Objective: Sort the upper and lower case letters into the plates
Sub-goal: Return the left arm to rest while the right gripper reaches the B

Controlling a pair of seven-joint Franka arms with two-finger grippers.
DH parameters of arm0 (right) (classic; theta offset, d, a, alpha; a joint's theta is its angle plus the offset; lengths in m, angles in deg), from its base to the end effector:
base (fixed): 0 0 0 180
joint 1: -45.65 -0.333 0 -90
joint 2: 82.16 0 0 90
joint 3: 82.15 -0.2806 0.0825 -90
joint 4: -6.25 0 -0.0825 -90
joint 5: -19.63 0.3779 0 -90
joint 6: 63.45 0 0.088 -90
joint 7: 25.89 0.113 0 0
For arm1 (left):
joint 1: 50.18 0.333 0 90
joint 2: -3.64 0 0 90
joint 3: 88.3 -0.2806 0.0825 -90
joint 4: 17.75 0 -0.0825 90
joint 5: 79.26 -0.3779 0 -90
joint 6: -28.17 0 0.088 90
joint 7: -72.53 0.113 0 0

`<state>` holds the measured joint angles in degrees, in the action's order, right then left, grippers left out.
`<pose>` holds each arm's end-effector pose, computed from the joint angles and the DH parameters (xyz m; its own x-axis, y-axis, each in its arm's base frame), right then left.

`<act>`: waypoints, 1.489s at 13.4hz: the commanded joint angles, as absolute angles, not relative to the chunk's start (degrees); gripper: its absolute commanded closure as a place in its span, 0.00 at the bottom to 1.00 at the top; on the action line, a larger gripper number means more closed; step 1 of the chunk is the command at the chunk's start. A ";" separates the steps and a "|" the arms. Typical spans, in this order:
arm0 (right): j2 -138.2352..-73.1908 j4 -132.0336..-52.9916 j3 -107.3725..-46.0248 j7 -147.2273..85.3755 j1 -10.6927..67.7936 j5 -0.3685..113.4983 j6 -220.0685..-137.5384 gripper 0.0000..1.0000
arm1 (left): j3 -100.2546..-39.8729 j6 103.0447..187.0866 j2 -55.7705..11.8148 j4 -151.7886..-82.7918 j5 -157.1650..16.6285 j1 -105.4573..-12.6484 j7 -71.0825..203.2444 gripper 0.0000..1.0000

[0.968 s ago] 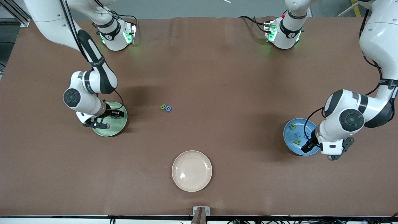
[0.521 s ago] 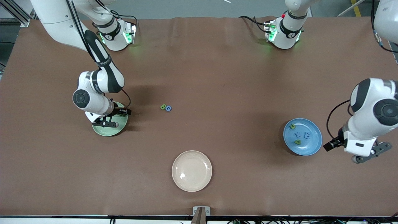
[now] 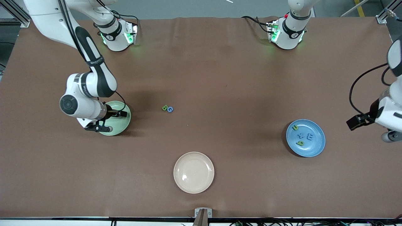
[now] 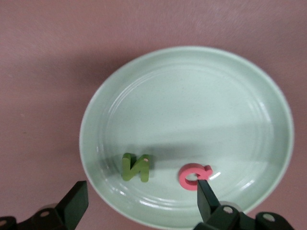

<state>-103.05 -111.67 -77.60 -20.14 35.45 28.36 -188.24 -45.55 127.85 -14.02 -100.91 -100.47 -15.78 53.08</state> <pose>0.5434 0.0595 0.2055 0.9640 -0.0929 -0.2491 -0.1079 -0.9930 -0.0474 0.6285 -0.0022 0.5154 0.9805 0.1636 0.1087 0.1773 -0.9754 -0.1312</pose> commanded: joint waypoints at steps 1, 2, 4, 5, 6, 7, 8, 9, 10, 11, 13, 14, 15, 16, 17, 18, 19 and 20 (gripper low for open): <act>-101.85 -104.62 -77.58 -21.06 37.38 26.15 -178.36 0.00 | -49.78 124.69 -9.38 -101.34 -92.04 -17.29 58.98 0.00; -101.85 -101.45 -77.49 -21.06 37.47 24.83 -174.58 0.00 | -54.16 123.63 -7.54 -101.34 -88.09 -19.83 60.30 0.00; -101.94 -96.08 -77.31 -21.15 38.96 23.33 -169.38 0.00 | -64.53 119.95 -3.75 -101.69 -82.97 -27.90 62.42 0.00; -102.02 -94.41 -77.31 -21.23 39.23 22.80 -168.14 0.00 | -69.97 117.66 -2.17 -101.69 -82.26 -33.08 62.69 0.00; -102.02 -93.26 -77.31 -21.24 39.23 21.84 -167.86 0.00 | -74.63 115.90 -1.11 -101.78 -81.12 -37.39 62.77 0.00; -102.02 -92.29 -77.31 -21.32 39.32 21.39 -167.69 0.00 | -77.29 114.40 -0.15 -101.78 -80.50 -40.31 62.95 0.00; -102.02 -91.15 -77.23 -21.24 39.32 21.30 -167.25 0.00 | -78.18 113.60 0.91 -102.39 -80.40 -41.81 62.95 0.00; -101.94 -90.18 -77.23 -20.89 39.32 21.30 -166.55 0.00 | -78.37 113.42 2.31 -103.26 -80.32 -42.09 63.13 0.00; -101.85 -90.17 -77.31 -20.19 39.15 21.48 -166.46 0.00 | -78.20 113.16 3.72 -104.23 -80.31 -42.44 63.56 0.00; -101.50 -90.52 -77.40 -18.53 38.88 22.26 -166.72 0.00 | -78.11 113.16 5.47 -105.63 -80.23 -42.79 63.74 0.00; -101.50 -90.61 -77.75 -16.58 38.53 22.44 -166.98 0.00 | -78.11 113.16 7.77 -108.18 -79.01 -42.80 63.92 0.00; -101.32 -90.78 -77.84 -15.88 38.18 22.53 -167.07 0.00 | -78.19 113.24 9.17 -110.02 -78.74 -42.80 64.35 0.00; -101.15 -91.13 -77.84 -13.53 36.87 23.14 -167.24 0.00 | -78.19 113.59 10.49 -111.78 -78.73 -42.88 64.79 0.00; -100.97 -91.57 -77.84 -10.54 35.29 23.32 -167.59 0.00 | -77.85 113.77 11.80 -112.93 -78.73 -42.88 64.88 0.00; -100.10 -93.32 -77.84 -7.38 33.19 23.41 -168.90 0.00 | -77.15 113.77 12.43 -113.03 -78.73 -42.80 64.89 0.00; -98.96 -96.73 -77.84 -4.13 30.56 24.45 -172.83 0.00 | -76.70 113.77 12.87 -112.85 -78.73 -43.14 64.89 0.00; -97.73 -100.94 -77.84 -1.66 28.44 25.07 -177.74 0.00 | -76.70 113.95 12.18 -112.42 -78.73 -42.97 65.23 0.00; -96.85 -106.03 -77.84 0.97 26.16 25.08 -183.71 0.00 | -76.70 114.56 11.91 -112.41 -78.82 -42.88 65.32 0.00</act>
<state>-101.40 -95.24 -78.09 -3.78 29.84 24.45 -175.25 -76.52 113.10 11.00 -111.03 -79.62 -42.99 63.70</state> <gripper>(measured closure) 0.000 0.000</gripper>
